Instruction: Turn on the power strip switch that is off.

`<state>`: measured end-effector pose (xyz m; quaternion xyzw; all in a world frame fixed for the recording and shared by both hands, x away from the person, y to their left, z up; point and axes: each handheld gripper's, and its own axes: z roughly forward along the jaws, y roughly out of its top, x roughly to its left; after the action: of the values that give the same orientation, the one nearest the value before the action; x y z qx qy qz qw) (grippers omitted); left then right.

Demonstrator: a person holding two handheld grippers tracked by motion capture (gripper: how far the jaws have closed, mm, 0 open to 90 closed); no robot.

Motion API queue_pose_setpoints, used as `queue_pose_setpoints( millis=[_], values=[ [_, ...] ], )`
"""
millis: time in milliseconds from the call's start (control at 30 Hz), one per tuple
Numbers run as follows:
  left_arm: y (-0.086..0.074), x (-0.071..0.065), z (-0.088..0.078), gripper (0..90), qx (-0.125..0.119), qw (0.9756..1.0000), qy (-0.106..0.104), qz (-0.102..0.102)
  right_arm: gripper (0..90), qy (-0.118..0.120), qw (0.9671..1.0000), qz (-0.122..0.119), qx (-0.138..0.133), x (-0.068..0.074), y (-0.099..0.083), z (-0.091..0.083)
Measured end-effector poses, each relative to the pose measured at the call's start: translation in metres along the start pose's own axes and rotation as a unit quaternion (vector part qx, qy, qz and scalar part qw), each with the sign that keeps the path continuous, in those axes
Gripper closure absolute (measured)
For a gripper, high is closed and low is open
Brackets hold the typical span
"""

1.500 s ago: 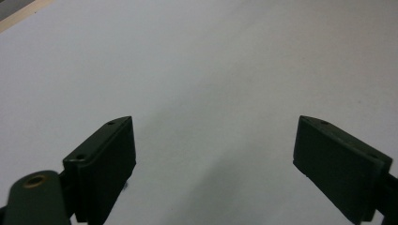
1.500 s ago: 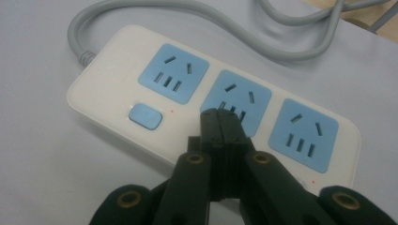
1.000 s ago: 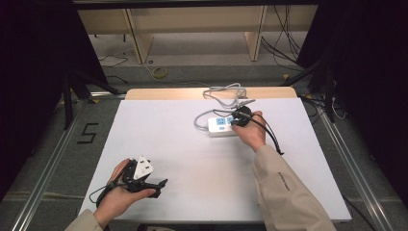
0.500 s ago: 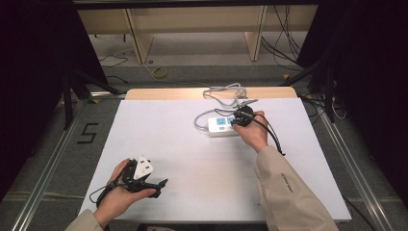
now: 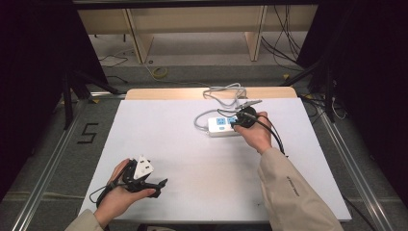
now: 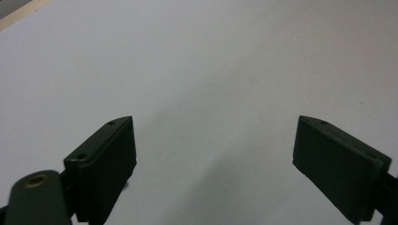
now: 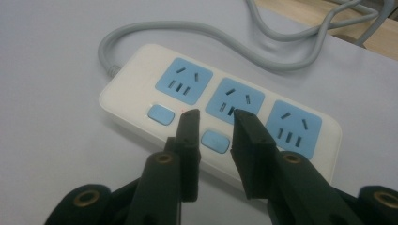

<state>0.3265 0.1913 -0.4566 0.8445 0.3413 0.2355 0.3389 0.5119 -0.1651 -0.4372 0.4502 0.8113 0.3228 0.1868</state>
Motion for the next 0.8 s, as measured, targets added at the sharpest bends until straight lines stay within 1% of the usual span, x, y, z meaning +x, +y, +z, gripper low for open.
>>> queue_pose_setpoints(
  millis=[367,567,600,800],
  values=[
    [0.000,0.001,0.000,13.2,0.002,1.0000,0.000,0.000,68.1,0.009,0.9999,0.002,-0.006,-0.001,-0.007,-0.007],
    [0.000,0.001,0.000,13.2,0.003,1.0000,0.000,0.000,65.4,0.017,0.9998,-0.004,-0.010,-0.002,-0.013,-0.017],
    [0.000,0.001,0.000,13.3,0.003,1.0000,0.000,-0.001,64.0,0.021,0.9997,-0.004,-0.011,-0.001,-0.015,-0.021],
    [-0.001,0.001,0.000,13.3,0.004,1.0000,0.002,-0.002,61.7,0.031,0.9994,-0.009,-0.011,0.001,-0.022,-0.031]
  ],
)
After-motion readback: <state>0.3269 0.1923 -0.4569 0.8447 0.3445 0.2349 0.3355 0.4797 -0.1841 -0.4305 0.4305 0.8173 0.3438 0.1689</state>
